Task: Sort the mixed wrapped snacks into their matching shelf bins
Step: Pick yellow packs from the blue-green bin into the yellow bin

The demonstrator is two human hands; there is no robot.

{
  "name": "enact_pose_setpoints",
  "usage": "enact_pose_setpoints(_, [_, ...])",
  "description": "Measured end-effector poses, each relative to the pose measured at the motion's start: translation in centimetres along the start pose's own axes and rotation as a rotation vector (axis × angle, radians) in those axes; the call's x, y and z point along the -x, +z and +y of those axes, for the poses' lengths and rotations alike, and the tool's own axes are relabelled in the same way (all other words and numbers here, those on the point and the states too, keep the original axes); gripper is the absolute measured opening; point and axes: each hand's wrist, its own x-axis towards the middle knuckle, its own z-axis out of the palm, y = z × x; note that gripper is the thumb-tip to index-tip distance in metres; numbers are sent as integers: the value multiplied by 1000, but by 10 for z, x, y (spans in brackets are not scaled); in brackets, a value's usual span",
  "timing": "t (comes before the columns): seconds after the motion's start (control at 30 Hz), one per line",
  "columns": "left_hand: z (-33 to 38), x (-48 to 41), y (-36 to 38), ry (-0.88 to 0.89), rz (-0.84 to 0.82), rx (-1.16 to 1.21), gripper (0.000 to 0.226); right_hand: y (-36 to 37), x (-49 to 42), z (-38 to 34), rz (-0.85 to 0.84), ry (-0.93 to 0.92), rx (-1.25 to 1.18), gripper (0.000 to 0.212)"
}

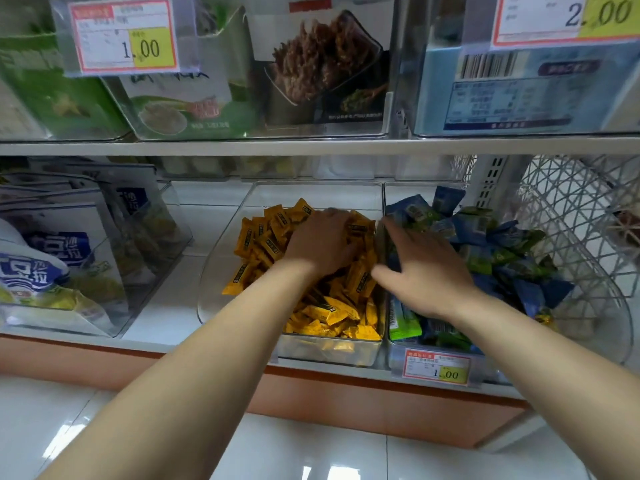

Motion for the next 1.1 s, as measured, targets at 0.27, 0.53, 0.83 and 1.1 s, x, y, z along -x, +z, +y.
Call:
enact_pose_setpoints(0.27, [-13, -37, 10, -13, -361, -119, 60, 3, 0, 3, -3, -10, -8, 88])
enact_pose_setpoints(0.53, [-38, 2, -44, 31, -544, -11, 47, 4, -1, 5, -8, -21, -11, 90])
enact_pose_setpoints(0.83, [-20, -3, -88, -26, -652, -188, 45, 6, -2, 5, 0, -44, 16, 91])
enact_pose_setpoints(1.1, [-16, -52, -15, -135, -348, -113, 58, 7, -1, 6, -1, -46, 15, 84])
